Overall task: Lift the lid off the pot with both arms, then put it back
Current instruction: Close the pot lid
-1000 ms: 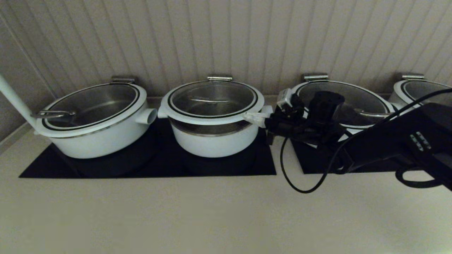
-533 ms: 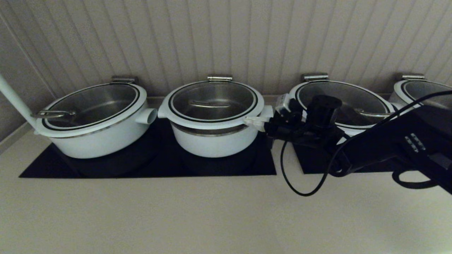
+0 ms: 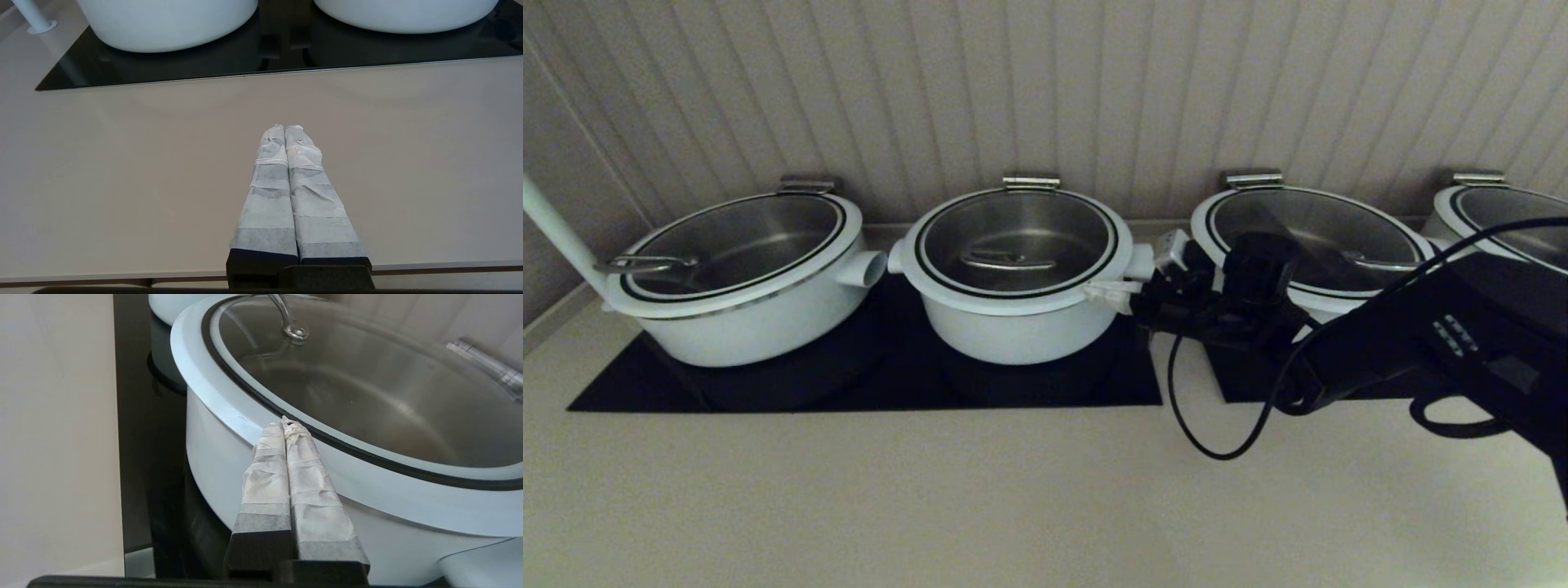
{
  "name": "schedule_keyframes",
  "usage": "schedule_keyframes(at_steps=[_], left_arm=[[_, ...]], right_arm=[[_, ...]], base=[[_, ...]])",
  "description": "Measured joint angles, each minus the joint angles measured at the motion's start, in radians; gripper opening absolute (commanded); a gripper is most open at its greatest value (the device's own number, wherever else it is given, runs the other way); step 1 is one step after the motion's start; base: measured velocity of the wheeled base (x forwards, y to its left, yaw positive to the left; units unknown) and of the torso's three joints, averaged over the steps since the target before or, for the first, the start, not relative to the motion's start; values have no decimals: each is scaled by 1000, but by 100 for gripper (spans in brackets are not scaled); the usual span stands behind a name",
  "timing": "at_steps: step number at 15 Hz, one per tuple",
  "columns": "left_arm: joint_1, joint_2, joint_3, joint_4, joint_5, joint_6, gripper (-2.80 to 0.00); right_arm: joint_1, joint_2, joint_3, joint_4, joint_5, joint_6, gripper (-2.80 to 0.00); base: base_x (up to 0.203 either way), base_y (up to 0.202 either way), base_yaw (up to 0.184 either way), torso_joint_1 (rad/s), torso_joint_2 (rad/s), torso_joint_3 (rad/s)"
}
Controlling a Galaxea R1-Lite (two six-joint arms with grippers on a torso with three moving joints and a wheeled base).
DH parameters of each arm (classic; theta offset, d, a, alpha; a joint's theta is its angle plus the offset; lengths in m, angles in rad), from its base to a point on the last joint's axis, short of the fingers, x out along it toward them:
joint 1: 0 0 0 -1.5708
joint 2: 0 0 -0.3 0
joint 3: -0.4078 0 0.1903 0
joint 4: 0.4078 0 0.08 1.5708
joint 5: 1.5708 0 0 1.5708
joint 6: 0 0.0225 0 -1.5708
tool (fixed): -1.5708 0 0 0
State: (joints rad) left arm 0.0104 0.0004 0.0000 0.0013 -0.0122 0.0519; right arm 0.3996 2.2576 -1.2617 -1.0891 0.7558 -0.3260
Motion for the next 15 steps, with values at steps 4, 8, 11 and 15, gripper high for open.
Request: schedule_keyframes(at_steps=[4, 8, 11, 15], left_arm=[[0, 0, 0, 0, 0, 0, -280], [0, 0, 0, 0, 0, 0, -280], [0, 0, 0, 0, 0, 0, -280], [0, 0, 0, 0, 1, 0, -280]], right_arm=[[0, 10, 0, -2, 0, 0, -280], [1, 19, 5, -10, 0, -3, -280], [0, 28, 7, -20, -1, -3, -280], [0, 27, 9, -18, -1, -3, -280]], base=[[0, 0, 0, 0, 0, 0], [0, 0, 0, 0, 0, 0], [0, 0, 0, 0, 0, 0], [0, 0, 0, 0, 0, 0]])
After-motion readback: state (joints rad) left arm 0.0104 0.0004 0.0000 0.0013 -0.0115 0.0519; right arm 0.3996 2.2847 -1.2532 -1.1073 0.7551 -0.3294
